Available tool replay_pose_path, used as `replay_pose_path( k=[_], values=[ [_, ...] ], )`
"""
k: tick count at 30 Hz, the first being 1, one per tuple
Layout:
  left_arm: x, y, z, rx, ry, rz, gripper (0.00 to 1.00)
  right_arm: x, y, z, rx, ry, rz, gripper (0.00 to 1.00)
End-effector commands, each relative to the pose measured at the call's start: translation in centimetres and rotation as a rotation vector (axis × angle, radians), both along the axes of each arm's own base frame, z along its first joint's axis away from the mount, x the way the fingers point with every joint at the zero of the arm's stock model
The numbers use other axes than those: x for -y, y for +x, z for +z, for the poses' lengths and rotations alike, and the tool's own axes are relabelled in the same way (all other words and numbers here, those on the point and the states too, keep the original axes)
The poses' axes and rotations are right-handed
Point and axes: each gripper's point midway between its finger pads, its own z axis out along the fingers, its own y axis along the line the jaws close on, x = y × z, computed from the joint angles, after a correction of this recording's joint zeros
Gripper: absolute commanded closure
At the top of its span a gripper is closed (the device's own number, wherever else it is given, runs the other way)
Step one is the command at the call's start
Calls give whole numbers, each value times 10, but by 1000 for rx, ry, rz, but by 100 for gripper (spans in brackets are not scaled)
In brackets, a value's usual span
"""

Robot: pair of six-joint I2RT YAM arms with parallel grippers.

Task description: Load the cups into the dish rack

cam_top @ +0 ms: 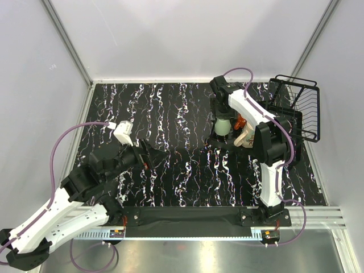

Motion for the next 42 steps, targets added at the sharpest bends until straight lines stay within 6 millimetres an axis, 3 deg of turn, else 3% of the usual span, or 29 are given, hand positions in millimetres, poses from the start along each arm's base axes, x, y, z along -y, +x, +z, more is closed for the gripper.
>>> replay_pose_path(
  k=[1,3,4,8,12,16,22,23,26,27,29,30,32,33,35,36,38,39,41,42],
  values=[
    [6,0,24,52,-53,-27,2,-1,3,-2,13,15,5,38],
    [6,0,25,51,-56,-24,2,-1,3,1,22,19,8,27],
    [6,0,25,50,-59,-25,2,0,2,2,22,18,8,16],
    [7,-1,25,39,-66,-29,2,3,1,16,51,16,5,0],
    [9,-2,23,26,-72,-33,2,5,-4,35,76,23,5,0],
    [12,-4,22,5,-92,-40,2,6,-14,69,135,46,4,0],
    [14,-7,21,-14,-121,-45,1,-16,-53,139,286,112,77,0],
    [14,-7,22,-12,-129,-43,1,-28,-64,144,298,123,99,0],
    [16,-6,12,-35,-137,-36,1,-38,-88,163,366,177,108,0],
    [20,-8,13,-44,-156,-55,1,-43,-102,152,346,186,122,0],
    [23,-9,7,-54,-172,-64,1,-48,-116,171,417,294,110,0],
    [25,-10,5,-63,-189,-66,1,-47,-127,153,392,307,119,0],
    [28,-11,3,-54,-226,-80,1,-48,-139,175,491,431,110,0],
    [30,-12,3,-56,-244,-83,1,-45,-148,155,471,442,109,0],
    [31,-13,2,-46,-285,-92,1,-46,-160,179,575,587,97,0],
    [31,-13,2,-52,-303,-87,1,-43,-167,159,557,597,83,0],
    [32,-13,0,-43,-335,-91,1,-42,-176,177,643,722,60,0],
    [33,-14,-6,-56,-340,-92,1,-39,-181,158,629,728,39,0],
    [33,-15,-5,-48,-359,-95,1,-37,-190,170,683,827,21,0],
    [34,-15,-11,-60,-361,-95,1,-36,-193,158,670,836,18,0]
  ],
)
